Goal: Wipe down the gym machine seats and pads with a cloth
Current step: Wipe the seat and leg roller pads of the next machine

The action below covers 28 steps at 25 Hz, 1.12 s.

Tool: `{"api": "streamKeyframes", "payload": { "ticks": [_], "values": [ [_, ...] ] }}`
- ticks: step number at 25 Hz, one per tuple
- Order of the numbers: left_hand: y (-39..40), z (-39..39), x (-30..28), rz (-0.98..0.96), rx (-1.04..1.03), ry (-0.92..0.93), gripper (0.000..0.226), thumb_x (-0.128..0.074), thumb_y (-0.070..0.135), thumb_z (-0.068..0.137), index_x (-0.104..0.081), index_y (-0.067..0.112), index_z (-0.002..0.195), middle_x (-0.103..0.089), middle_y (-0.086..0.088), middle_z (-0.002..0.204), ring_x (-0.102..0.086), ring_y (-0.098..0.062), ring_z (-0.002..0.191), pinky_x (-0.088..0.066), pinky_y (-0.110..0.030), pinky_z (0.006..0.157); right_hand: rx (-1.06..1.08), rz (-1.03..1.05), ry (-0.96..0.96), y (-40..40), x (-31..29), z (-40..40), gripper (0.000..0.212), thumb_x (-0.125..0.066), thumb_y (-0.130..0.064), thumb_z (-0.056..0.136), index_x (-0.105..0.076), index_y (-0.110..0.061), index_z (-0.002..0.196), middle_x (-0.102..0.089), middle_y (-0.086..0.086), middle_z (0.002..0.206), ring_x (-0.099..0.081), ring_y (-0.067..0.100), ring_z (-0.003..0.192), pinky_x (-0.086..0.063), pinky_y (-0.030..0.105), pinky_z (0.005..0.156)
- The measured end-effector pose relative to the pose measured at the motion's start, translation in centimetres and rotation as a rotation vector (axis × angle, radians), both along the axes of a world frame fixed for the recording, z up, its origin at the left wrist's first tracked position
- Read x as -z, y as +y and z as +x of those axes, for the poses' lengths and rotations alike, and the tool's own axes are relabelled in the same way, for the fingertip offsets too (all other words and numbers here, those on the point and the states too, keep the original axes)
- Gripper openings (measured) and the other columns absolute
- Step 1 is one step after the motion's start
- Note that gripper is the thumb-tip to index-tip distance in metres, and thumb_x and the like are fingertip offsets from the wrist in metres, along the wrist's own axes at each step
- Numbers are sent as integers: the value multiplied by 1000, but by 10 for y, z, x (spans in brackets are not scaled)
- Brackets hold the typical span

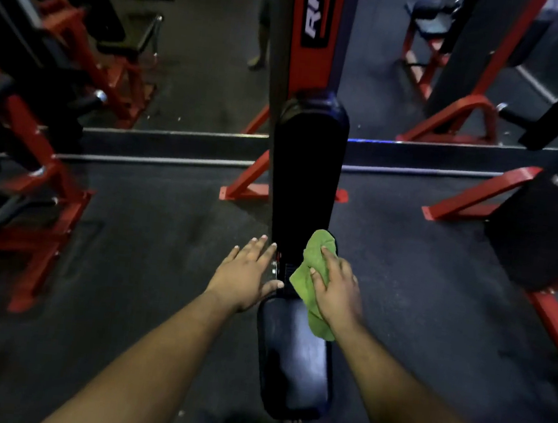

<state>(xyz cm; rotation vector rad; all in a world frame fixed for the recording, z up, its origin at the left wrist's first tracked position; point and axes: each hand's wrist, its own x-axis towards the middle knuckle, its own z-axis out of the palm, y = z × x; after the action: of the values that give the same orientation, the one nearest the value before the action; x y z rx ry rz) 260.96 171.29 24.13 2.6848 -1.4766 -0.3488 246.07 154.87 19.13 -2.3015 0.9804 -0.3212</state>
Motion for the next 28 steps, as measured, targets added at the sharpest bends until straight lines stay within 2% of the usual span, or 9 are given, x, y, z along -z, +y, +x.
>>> {"api": "streamKeyframes", "payload": {
  "ticks": [8, 11, 14, 16, 18, 20, 23, 26, 28],
  "values": [
    [-59, 151, -79, -158, 342, -177, 87, -38, 70, 95, -6, 25, 161, -1, -4, 170, -3, -20, 156, -10, -43, 127, 384, -123, -339, 2, -61, 114, 52, -59, -38, 97, -46, -31, 147, -47, 5, 145, -52, 32, 125, -41, 39, 104],
    [-79, 193, -109, -188, 462, -225, 87, -34, 70, 94, -7, 23, 161, 0, -4, 170, -2, -20, 157, -12, -46, 126, 508, -162, -443, 2, -91, 154, 56, -48, -49, 95, -45, -31, 148, -46, 9, 147, -47, 31, 130, -38, 37, 107],
    [-115, 231, -137, -254, 607, -284, 87, -32, 69, 92, -11, 21, 161, -4, -4, 170, -6, -20, 156, -15, -48, 125, 627, -190, -513, -14, -117, 197, 58, -42, -49, 95, -42, -33, 150, -42, 10, 152, -39, 30, 137, -34, 41, 113],
    [-144, 250, -153, -289, 679, -322, 86, -32, 68, 92, -11, 20, 161, -5, -3, 170, -7, -19, 156, -16, -47, 125, 666, -167, -479, -35, -129, 224, 58, -42, -48, 98, -32, -38, 154, -33, 9, 159, -31, 30, 143, -31, 49, 117],
    [-171, 263, -160, -300, 749, -343, 86, -30, 68, 93, -10, 19, 161, -5, -3, 169, -5, -18, 156, -15, -46, 126, 653, -65, -470, -61, -130, 246, 60, -38, -51, 101, -12, -49, 155, -13, 2, 168, -15, 24, 153, -19, 51, 121],
    [-195, 272, -157, -343, 884, -351, 87, -30, 69, 94, -16, 14, 161, -12, -5, 168, -10, -18, 155, -18, -47, 125, 666, -94, -561, -79, -118, 260, 62, -30, -60, 98, -1, -54, 153, -8, -2, 169, -10, 20, 154, -13, 46, 123],
    [-222, 279, -137, -483, 1044, -264, 91, -46, 67, 93, -28, 5, 157, -25, -12, 165, -20, -23, 154, -22, -47, 124, 782, -159, -681, -96, -77, 267, 63, -33, -62, 96, -16, -46, 155, -32, 9, 161, -32, 27, 146, -26, 40, 117],
    [-234, 281, -120, -635, 1092, -198, 85, -59, 60, 93, -38, 3, 152, -33, -17, 160, -28, -30, 151, -26, -50, 122, 985, 82, -766, -81, -1, 255, 71, -34, -64, 94, -37, -23, 152, -43, 14, 153, -41, 29, 140, -30, 32, 115],
    [-238, 282, -116, -703, 1147, -185, 77, -63, 53, 94, -42, 3, 149, -37, -20, 157, -31, -34, 150, -32, -55, 119, 1120, 327, -788, -61, 41, 250, 85, -30, -71, 90, -38, -16, 153, -40, 12, 155, -37, 28, 144, -26, 38, 121]
  ]
}}
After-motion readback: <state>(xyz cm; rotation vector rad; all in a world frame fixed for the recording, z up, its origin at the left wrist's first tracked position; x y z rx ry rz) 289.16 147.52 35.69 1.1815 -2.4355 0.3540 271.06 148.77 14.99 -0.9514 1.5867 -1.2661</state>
